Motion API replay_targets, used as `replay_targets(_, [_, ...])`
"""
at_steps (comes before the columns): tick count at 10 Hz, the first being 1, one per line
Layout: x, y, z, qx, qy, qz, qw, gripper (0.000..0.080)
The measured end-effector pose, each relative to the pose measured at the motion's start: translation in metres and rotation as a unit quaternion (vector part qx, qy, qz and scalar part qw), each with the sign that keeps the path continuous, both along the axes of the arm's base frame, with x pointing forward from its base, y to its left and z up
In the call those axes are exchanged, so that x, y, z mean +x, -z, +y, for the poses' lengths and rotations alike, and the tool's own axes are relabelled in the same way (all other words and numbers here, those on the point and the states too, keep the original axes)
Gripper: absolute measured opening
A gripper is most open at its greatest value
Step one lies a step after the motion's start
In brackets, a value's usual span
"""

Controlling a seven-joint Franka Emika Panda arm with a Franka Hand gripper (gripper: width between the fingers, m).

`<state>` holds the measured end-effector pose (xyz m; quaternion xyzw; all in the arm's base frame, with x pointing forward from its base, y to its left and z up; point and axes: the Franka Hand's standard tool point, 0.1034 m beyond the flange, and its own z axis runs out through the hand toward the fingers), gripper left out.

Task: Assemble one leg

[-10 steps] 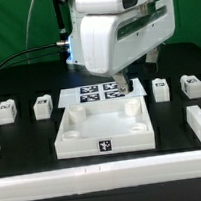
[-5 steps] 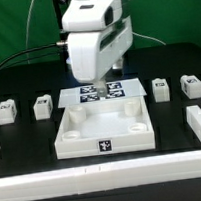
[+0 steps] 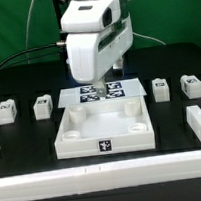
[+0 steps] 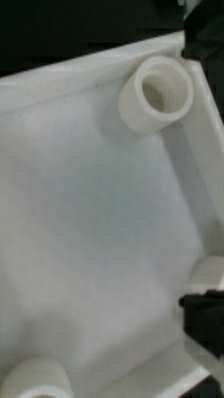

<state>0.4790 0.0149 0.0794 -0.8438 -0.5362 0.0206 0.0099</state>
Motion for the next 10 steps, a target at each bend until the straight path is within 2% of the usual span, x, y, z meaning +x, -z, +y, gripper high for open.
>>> replay_targets(1, [-0.001, 0.001, 0.0, 0.001, -0.011, -0.003, 1.0, 0.065])
replay_targets(2, [-0.01, 0.007, -0.003, 0.005, -0.056, -0.017, 0.998, 0.065])
replay_targets(3, [-0.027, 0.014, -0.004, 0.006, -0.088, -0.01, 0.996, 0.065])
replay_targets(6, [-0.056, 0.032, -0.002, 0.009, -0.165, -0.008, 0.986, 0.065])
replay_targets(8, [-0.067, 0.047, -0.001, 0.013, -0.176, 0.007, 0.984, 0.065])
replay_targets(10, [-0.071, 0.058, 0.001, 0.016, -0.174, 0.018, 0.984, 0.065])
